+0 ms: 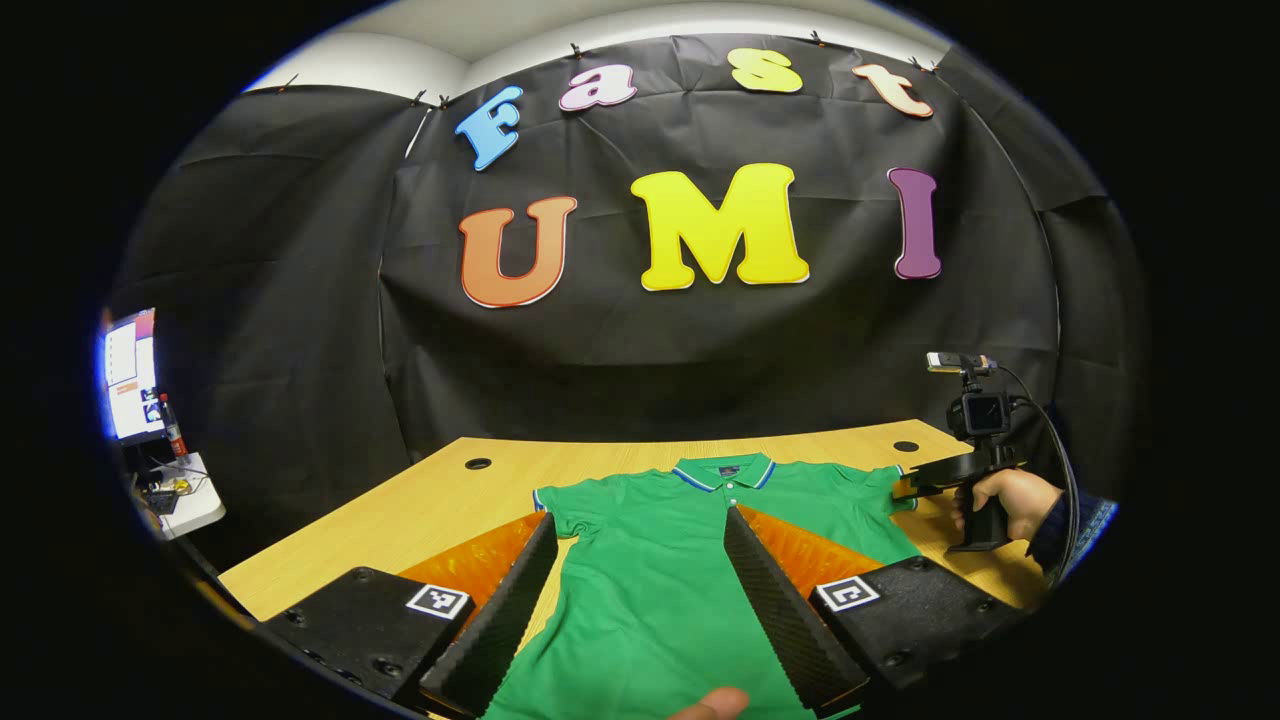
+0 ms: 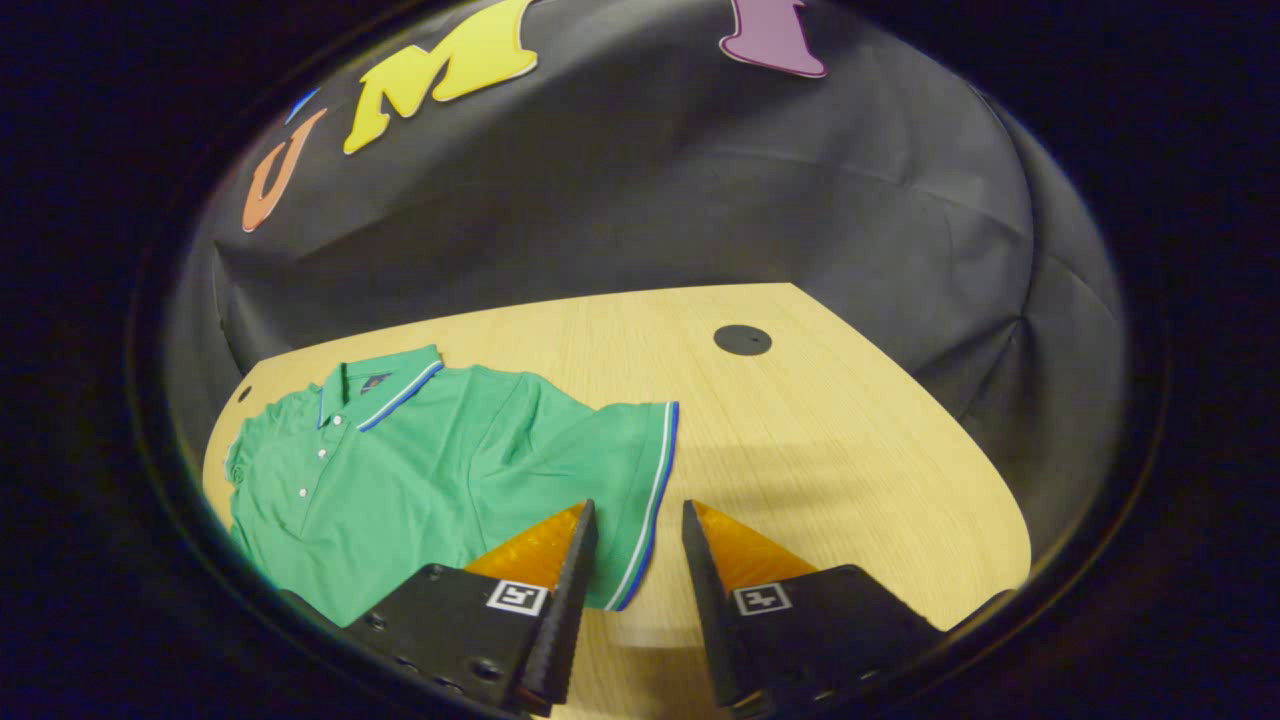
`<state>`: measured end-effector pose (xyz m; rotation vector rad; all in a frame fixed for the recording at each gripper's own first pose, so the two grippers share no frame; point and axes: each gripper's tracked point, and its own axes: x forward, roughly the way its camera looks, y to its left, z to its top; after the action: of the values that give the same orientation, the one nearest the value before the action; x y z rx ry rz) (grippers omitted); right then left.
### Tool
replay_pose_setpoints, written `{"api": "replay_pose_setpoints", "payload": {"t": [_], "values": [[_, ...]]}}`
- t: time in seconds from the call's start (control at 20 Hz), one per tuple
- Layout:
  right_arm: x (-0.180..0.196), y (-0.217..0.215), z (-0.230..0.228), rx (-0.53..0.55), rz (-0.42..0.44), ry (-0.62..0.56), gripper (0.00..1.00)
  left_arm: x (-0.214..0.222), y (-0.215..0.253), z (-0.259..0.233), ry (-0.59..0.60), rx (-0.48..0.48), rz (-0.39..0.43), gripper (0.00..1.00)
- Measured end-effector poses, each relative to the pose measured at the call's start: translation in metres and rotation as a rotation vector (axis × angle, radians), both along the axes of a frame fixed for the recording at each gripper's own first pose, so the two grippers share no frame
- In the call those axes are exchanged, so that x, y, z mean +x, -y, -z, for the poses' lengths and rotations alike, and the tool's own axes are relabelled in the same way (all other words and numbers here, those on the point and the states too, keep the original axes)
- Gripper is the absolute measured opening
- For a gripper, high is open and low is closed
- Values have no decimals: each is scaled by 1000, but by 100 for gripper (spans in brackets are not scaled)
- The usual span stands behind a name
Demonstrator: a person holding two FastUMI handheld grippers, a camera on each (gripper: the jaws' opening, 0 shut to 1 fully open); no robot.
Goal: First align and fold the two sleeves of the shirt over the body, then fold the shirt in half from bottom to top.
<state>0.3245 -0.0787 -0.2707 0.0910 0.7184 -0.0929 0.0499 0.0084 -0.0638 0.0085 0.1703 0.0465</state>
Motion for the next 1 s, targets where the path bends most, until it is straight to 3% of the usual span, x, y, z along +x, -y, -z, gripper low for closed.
{"api": "replay_pose_setpoints", "payload": {"t": [0.1,0.2,0.3,0.6,0.9,1.0], "values": [[4,-5,0,46,10,-11,21,-1,4,4,-13,-6,10,100],[4,-7,0,52,3,-17,8,-1,3,4,-16,-5,8,100],[6,-6,-7,27,0,-25,1,0,0,2,-11,-6,1,100],[12,-32,-57,-117,-87,113,0,1,-5,2,-15,-5,-7,100],[3,-109,-81,-221,-249,217,0,-1,-8,-1,0,14,-18,100],[-1,-141,-89,-201,-296,256,3,0,-7,-2,-1,16,-18,100]]}}
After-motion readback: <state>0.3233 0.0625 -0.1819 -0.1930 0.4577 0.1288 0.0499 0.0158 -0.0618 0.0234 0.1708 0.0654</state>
